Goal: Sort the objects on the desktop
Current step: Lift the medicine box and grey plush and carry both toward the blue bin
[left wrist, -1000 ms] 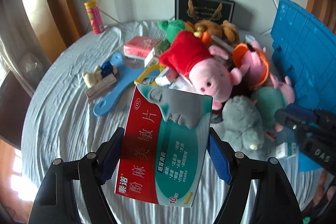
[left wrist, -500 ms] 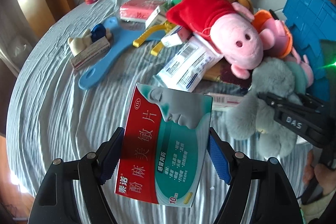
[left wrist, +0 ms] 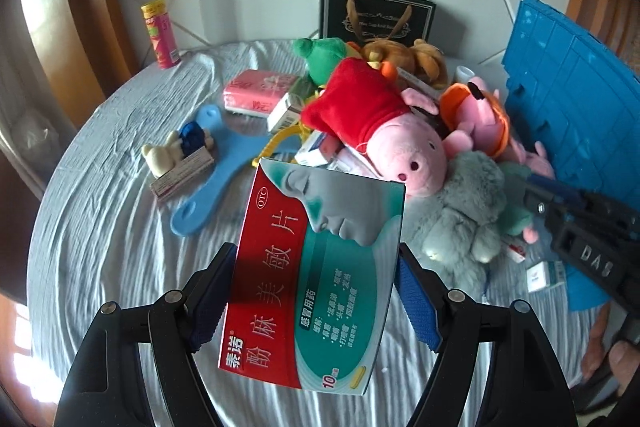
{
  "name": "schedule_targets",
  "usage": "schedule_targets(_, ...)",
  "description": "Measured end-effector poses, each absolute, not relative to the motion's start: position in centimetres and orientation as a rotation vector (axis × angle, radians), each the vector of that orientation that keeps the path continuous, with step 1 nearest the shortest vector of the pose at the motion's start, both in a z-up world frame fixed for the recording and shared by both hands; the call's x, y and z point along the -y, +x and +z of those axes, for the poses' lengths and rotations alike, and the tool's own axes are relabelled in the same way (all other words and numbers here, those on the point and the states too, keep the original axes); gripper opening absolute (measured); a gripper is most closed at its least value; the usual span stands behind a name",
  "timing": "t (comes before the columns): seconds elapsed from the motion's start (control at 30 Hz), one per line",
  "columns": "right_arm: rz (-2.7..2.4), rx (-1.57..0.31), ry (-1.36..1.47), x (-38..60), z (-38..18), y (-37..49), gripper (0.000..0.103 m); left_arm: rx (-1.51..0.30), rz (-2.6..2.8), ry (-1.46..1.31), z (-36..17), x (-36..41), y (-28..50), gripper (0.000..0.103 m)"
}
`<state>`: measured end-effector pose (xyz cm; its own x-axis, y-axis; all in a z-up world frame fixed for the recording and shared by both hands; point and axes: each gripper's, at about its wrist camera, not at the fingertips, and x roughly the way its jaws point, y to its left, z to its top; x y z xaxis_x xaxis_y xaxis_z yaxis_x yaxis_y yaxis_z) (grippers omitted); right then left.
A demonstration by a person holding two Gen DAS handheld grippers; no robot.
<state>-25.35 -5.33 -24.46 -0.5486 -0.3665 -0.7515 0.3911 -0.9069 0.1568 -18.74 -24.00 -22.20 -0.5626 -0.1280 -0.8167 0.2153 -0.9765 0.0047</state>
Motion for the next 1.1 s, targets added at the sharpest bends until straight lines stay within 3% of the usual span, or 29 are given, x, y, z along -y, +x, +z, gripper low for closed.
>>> schedule_targets(0.07,-2.438,-0.022,1.216,5.2,-25.6,-25.3,0.054,-0.154,-2.598,1.367,-22.7,24.5,-18.8,0.077)
schedule_targets(0.1,-2.434,-0.007,1.240,5.2,-26.3,-25.6,0.076,-0.160,-2.588,1.376,-23.1,24.8,-18.8,0.077)
schedule_targets(0.13,-2.429,0.008,1.264,5.2,-27.0,-25.8,0.091,-0.165,-2.578,1.386,-23.6,25.1,-18.9,0.077)
schedule_targets(0.23,-2.443,0.047,1.281,5.4,-28.9,-27.2,0.094,-0.169,-2.550,1.412,-25.4,25.5,-19.6,0.077)
schedule_targets(0.3,-2.452,0.038,1.286,6.0,-31.1,-29.2,0.094,-0.174,-2.541,1.418,-26.6,25.6,-20.3,0.077)
schedule_targets(0.33,-2.447,0.023,1.316,6.3,-32.4,-30.3,0.081,-0.175,-2.540,1.417,-27.1,25.7,-20.5,0.077)
schedule_targets(0.37,-2.433,0.023,1.354,6.6,-33.6,-31.3,0.057,-0.176,-2.537,1.415,-27.6,25.7,-20.8,0.077)
schedule_targets(0.4,-2.423,0.029,1.367,6.8,-34.2,-31.8,0.043,-0.180,-2.538,1.414,-27.9,25.6,-20.9,0.077)
schedule_targets(0.57,-2.429,-0.014,1.280,7.0,-31.5,-30.1,0.043,-0.195,-2.567,1.415,-26.8,24.8,-21.3,0.077)
schedule_targets(1.1,-2.585,-0.042,0.964,4.9,-15.7,-24.3,0.043,-0.111,-2.805,1.128,-14.5,21.3,-20.0,0.076)
